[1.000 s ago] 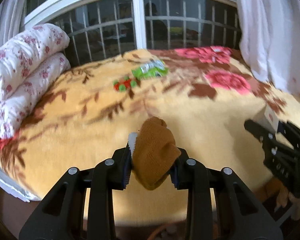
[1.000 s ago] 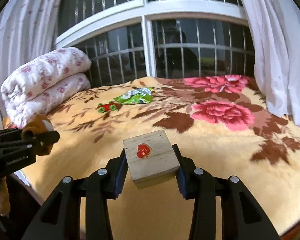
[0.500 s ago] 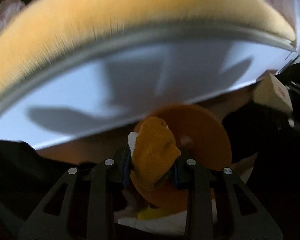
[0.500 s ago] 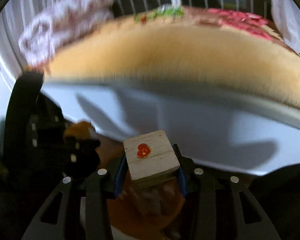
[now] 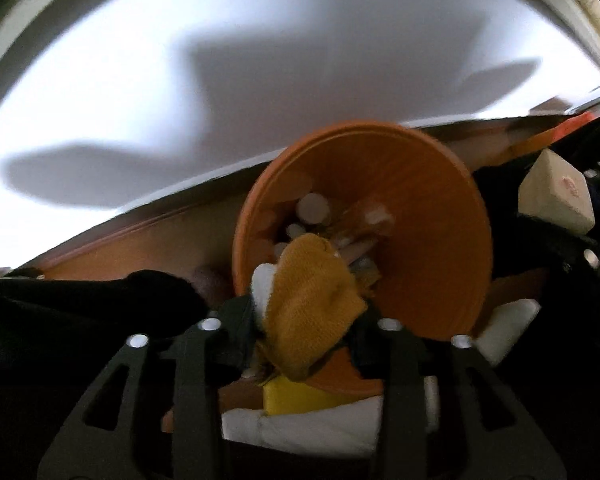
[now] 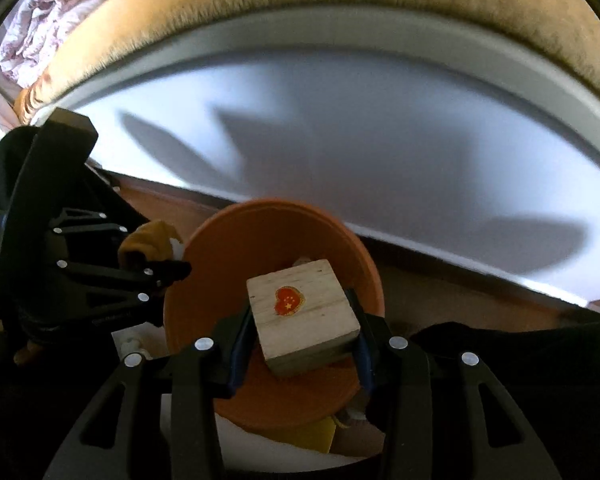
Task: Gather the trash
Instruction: 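Lower the cloth and wooden cube into the orange bin and release both, then grasp the red toy car with green wheels with the left gripper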
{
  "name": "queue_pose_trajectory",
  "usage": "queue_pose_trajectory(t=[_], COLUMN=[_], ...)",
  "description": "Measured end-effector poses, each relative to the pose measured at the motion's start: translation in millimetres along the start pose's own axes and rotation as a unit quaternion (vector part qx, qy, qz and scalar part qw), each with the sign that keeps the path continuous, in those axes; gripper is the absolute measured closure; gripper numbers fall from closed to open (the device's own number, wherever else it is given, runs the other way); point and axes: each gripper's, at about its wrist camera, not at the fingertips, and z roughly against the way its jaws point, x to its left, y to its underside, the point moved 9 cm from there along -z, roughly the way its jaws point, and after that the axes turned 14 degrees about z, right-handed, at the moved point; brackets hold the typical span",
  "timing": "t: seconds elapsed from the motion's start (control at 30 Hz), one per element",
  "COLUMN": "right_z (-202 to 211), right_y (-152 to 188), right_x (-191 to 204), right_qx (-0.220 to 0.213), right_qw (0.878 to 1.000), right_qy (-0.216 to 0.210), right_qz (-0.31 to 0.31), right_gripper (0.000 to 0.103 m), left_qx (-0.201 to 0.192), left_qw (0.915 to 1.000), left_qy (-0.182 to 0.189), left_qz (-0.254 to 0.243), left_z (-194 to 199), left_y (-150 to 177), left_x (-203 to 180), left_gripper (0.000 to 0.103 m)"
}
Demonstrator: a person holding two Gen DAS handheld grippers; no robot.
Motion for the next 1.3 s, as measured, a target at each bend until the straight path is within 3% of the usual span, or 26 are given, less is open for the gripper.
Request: queue_pose_trajectory(t=[0.03, 0.07, 0.23, 0.37, 0.5, 0.6, 0.7, 0.8, 0.9, 1.13, 1.3], right_z=[1, 3, 19, 53, 107, 144, 170, 184, 187, 179, 158], right_y=[-4, -5, -10, -15, -39, -66, -93, -124, -159, -224, -231], right_x=[-1, -2, -8, -12, -26, -38, -55, -73, -94, -148, -156], right_qx=[-0.001, -0.006, -0.034, -0.081, -0.165, -0.22, -0.265, -0.298, -0.325, -0.374, -0.36], right_qw=[1.0, 1.0, 0.999, 0.996, 0.985, 0.974, 0.962, 0.951, 0.941, 0.92, 0.925], right_qy=[0.007, 0.01, 0.013, 0.022, 0.04, 0.047, 0.063, 0.085, 0.094, 0.084, 0.073], right_qz=[-0.001, -0.004, -0.026, -0.025, -0.018, -0.017, -0.013, -0.004, -0.005, -0.079, -0.1], right_gripper=[0.034, 0.033, 0.033, 0.033, 0.025, 0.024, 0.02, 0.019, 0.018, 0.017, 0.016], left_qx=[0.003, 0.001, -0.017, -0.081, -0.2, -0.308, -0.361, -0.377, -0.369, -0.365, -0.334], left_qw=[0.9999, 0.9998, 0.9996, 0.9962, 0.9784, 0.9497, 0.9315, 0.9252, 0.9281, 0.9261, 0.9375], left_qy=[-0.014, -0.02, -0.021, -0.031, -0.028, -0.025, -0.038, -0.045, -0.052, -0.083, -0.07], left_qz=[-0.001, -0.001, 0.002, -0.01, -0.043, -0.048, -0.029, -0.009, 0.0, -0.051, -0.067], left_z=[-1, -1, 8, 44, 126, 200, 239, 250, 244, 218, 193], left_y=[5, 5, 2, -10, -38, -75, -125, -173, -229, -322, -369], left_x=[5, 6, 7, 6, 3, 14, 34, 56, 76, 83, 85], left_gripper=[0.023, 0.02, 0.02, 0.02, 0.019, 0.013, 0.012, 0.012, 0.012, 0.012, 0.012])
